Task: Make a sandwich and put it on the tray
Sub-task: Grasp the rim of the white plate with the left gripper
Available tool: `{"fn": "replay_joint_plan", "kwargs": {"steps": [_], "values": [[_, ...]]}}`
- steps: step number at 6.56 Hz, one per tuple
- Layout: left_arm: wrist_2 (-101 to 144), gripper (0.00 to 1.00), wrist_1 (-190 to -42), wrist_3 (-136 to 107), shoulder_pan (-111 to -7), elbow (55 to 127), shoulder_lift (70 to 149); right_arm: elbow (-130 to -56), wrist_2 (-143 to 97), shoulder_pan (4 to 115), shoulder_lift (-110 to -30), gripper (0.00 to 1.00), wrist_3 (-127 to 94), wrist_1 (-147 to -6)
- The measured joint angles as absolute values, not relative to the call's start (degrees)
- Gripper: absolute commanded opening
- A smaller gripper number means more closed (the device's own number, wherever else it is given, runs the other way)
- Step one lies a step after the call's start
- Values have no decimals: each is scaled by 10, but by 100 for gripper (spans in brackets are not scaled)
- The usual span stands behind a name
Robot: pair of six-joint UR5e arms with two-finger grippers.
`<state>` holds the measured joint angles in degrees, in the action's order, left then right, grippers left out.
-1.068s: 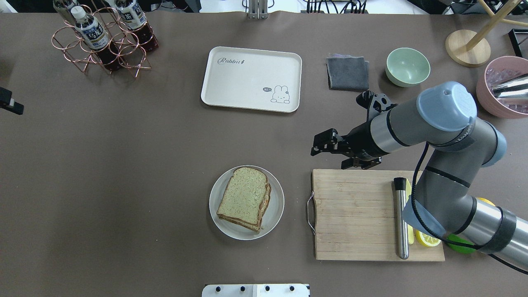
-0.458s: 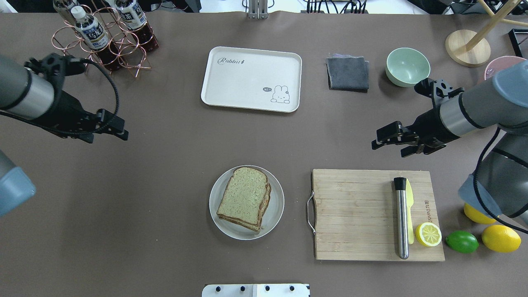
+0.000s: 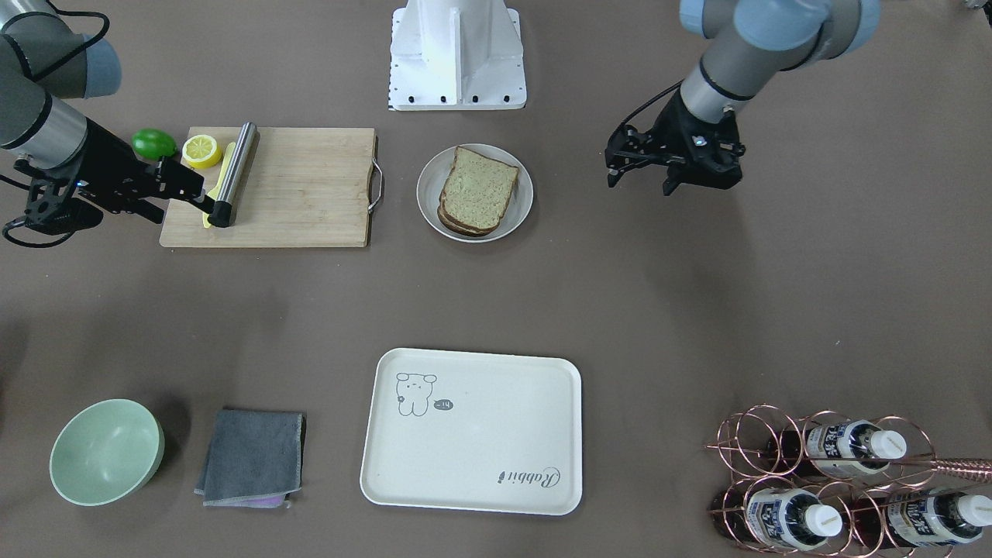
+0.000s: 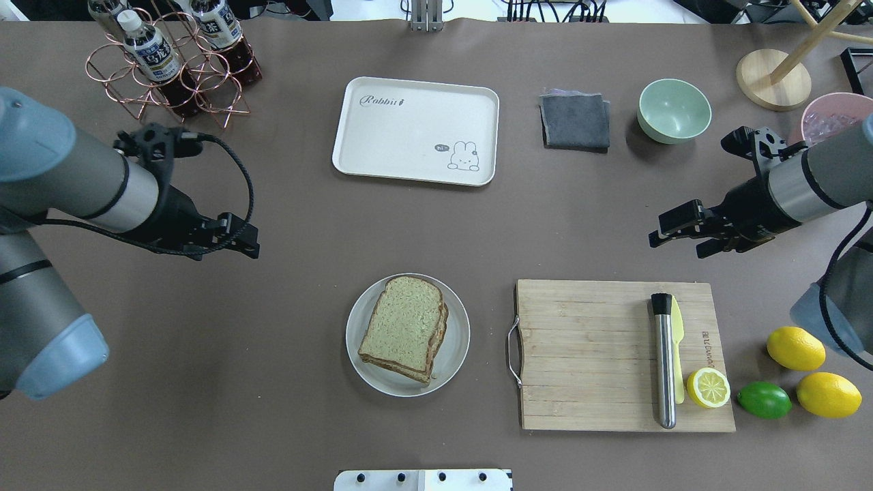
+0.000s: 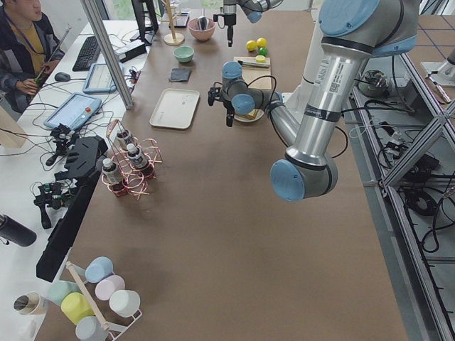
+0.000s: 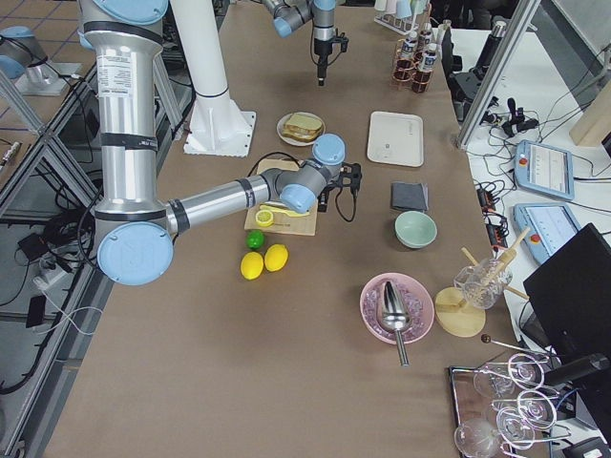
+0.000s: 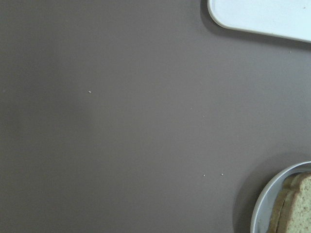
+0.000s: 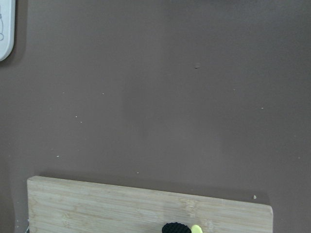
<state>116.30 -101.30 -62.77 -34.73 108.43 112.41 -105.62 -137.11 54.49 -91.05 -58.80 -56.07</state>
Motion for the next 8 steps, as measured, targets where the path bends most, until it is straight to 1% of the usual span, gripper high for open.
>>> {"fn": "replay_joint_plan", "kwargs": {"steps": [1, 3, 4, 6, 7, 8], "values": [[1148, 64, -1015, -626, -332, 1065, 1145, -1056, -1371, 547, -917, 99, -580, -561], [1116, 60, -1052, -601, -310, 1032, 1156, -1057, -1371, 546, -922, 99, -577, -561], [1113, 60, -1069, -585, -301, 1021, 1157, -1057, -1371, 545, -923, 99, -577, -561], [1107, 60, -1078, -577, -279, 1012, 1161, -1056, -1371, 543, -923, 99, -577, -561], [1100, 54, -1079, -579, -268, 1010, 1162, -1055, -1371, 543, -923, 99, -577, -561], [1092, 52, -1079, -581, -259, 1008, 1164, -1054, -1371, 543, -923, 99, -577, -561]]}}
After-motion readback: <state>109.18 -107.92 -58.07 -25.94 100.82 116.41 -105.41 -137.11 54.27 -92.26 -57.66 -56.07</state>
